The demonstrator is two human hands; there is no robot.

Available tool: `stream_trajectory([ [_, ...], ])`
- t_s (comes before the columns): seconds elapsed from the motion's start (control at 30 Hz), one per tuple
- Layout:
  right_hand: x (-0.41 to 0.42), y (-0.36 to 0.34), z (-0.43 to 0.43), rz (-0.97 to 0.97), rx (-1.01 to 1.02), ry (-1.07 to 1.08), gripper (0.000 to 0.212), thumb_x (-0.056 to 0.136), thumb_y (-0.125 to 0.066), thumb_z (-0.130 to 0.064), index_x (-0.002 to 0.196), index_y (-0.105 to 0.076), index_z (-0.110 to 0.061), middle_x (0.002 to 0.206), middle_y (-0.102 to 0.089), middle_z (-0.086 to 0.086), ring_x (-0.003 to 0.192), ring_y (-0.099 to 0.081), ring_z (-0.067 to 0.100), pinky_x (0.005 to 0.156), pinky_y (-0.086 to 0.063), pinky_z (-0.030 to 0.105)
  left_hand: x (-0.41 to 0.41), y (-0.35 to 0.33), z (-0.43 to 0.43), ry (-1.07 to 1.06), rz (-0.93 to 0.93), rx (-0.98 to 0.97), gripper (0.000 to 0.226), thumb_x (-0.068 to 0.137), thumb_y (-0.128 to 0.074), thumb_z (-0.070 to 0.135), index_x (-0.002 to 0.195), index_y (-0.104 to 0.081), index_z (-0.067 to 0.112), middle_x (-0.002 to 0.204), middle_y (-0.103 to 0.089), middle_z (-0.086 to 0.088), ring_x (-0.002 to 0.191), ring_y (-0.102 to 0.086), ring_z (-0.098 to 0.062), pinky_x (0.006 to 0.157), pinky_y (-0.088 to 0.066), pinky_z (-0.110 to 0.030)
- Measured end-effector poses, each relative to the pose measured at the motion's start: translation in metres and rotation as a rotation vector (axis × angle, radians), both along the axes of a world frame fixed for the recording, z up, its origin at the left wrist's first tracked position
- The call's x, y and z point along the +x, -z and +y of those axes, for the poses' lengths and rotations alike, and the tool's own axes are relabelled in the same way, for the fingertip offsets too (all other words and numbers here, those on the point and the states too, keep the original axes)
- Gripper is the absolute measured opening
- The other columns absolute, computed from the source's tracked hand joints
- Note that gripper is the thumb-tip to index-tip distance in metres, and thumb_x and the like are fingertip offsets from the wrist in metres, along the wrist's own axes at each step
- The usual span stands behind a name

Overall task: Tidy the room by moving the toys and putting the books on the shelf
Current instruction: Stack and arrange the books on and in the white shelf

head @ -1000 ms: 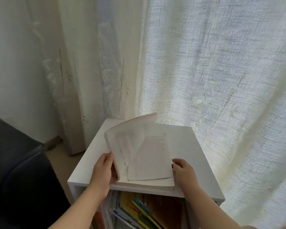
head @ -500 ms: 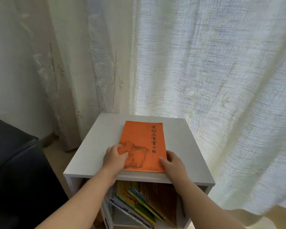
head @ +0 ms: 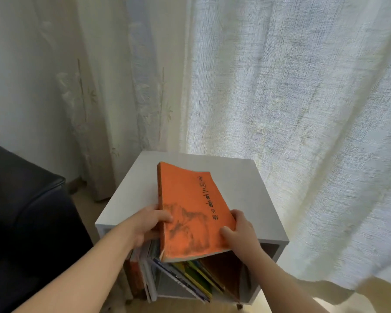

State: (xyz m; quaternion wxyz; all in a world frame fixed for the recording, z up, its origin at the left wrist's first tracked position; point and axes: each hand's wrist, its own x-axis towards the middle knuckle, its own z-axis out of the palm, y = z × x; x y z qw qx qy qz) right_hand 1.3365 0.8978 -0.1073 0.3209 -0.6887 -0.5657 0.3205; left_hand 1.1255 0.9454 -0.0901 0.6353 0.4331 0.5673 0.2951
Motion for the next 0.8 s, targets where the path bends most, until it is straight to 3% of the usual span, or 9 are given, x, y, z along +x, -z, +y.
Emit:
stream_trajectory([
  [0.1, -0.004, 0.007, -0.018, -0.145, 0.011, -0.029, 0.057, 0.089, -0.052, -0.032, 0.140, -0.029, -0.019, 0.132, -0.042, 0.002, 0.125, -0.038, 0.017, 0.104, -0.036, 0.034, -0.011, 0.015, -0.019, 0.071, -0.110, 0.015, 0.035, 0.085, -0.056, -0.006, 0.110, -0.052, 0.019, 0.109, -0.064, -0.013, 0.097, -0.063, -0.030, 0.073, -0.054, -0.038],
  [0.2, -0.011, 0.010, -0.031, -0.166, 0.037, -0.043, 0.060, 0.087, -0.056, -0.030, 0.139, -0.029, -0.021, 0.133, -0.037, -0.002, 0.135, -0.024, 0.017, 0.110, -0.029, 0.035, -0.019, 0.039, -0.038, 0.067, -0.080, 0.049, 0.051, 0.078, -0.064, -0.012, 0.114, -0.051, 0.021, 0.113, -0.064, -0.012, 0.104, -0.062, -0.029, 0.078, -0.055, -0.039],
  [0.33, -0.023, 0.013, -0.034, 0.045, 0.112, 0.001, 0.050, 0.080, -0.060, -0.012, 0.117, -0.037, -0.035, 0.100, -0.042, -0.023, 0.119, -0.035, 0.013, 0.101, -0.037, 0.034, -0.018, 0.065, -0.064, 0.064, 0.007, 0.121, 0.055, 0.069, -0.073, -0.013, 0.102, -0.055, 0.026, 0.100, -0.068, -0.002, 0.093, -0.064, -0.018, 0.078, -0.053, -0.031],
  [0.43, -0.019, 0.021, -0.035, 0.156, 0.101, 0.117, 0.044, 0.070, -0.058, -0.001, 0.094, -0.043, -0.036, 0.097, -0.058, -0.007, 0.105, -0.055, 0.022, 0.088, -0.050, 0.042, -0.014, 0.085, -0.079, 0.112, 0.108, 0.172, 0.057, 0.058, -0.080, -0.006, 0.097, -0.059, 0.029, 0.094, -0.066, 0.007, 0.096, -0.061, -0.016, 0.082, -0.048, -0.028],
  [0.53, -0.013, 0.033, -0.046, 0.186, 0.017, 0.078, 0.039, 0.072, -0.053, 0.009, 0.075, -0.057, -0.030, 0.083, -0.066, -0.004, 0.087, -0.062, 0.019, 0.075, -0.053, 0.031, -0.012, 0.100, -0.089, 0.026, 0.086, 0.163, 0.042, 0.054, -0.081, 0.001, 0.087, -0.064, 0.022, 0.090, -0.067, 0.000, 0.101, -0.061, -0.025, 0.084, -0.048, -0.032],
  [0.63, -0.009, 0.053, -0.050, 0.143, -0.045, 0.099, 0.036, 0.075, -0.050, 0.008, 0.074, -0.060, -0.026, 0.089, -0.067, 0.000, 0.088, -0.062, 0.019, 0.070, -0.048, 0.027, -0.002, 0.105, -0.088, 0.045, 0.098, 0.191, 0.039, 0.069, -0.079, 0.001, 0.091, -0.062, 0.029, 0.096, -0.066, 0.004, 0.102, -0.060, -0.019, 0.091, -0.048, -0.034],
  [0.7, -0.005, 0.062, -0.045, 0.111, -0.056, 0.167, 0.037, 0.075, -0.045, 0.010, 0.081, -0.061, -0.023, 0.093, -0.065, 0.002, 0.089, -0.060, 0.020, 0.071, -0.044, 0.027, 0.007, 0.096, -0.085, 0.054, 0.080, 0.180, 0.037, 0.074, -0.076, 0.007, 0.093, -0.059, 0.033, 0.096, -0.064, 0.010, 0.096, -0.060, -0.011, 0.089, -0.047, -0.028],
  [0.8, 0.005, 0.070, -0.039, 0.042, -0.074, 0.261, 0.037, 0.076, -0.038, 0.010, 0.083, -0.057, -0.021, 0.094, -0.063, 0.005, 0.087, -0.059, 0.023, 0.070, -0.042, 0.027, 0.015, 0.085, -0.072, 0.175, 0.198, 0.224, 0.025, 0.077, -0.074, 0.014, 0.097, -0.063, 0.026, 0.096, -0.067, 0.006, 0.096, -0.063, -0.017, 0.081, -0.049, -0.026],
])
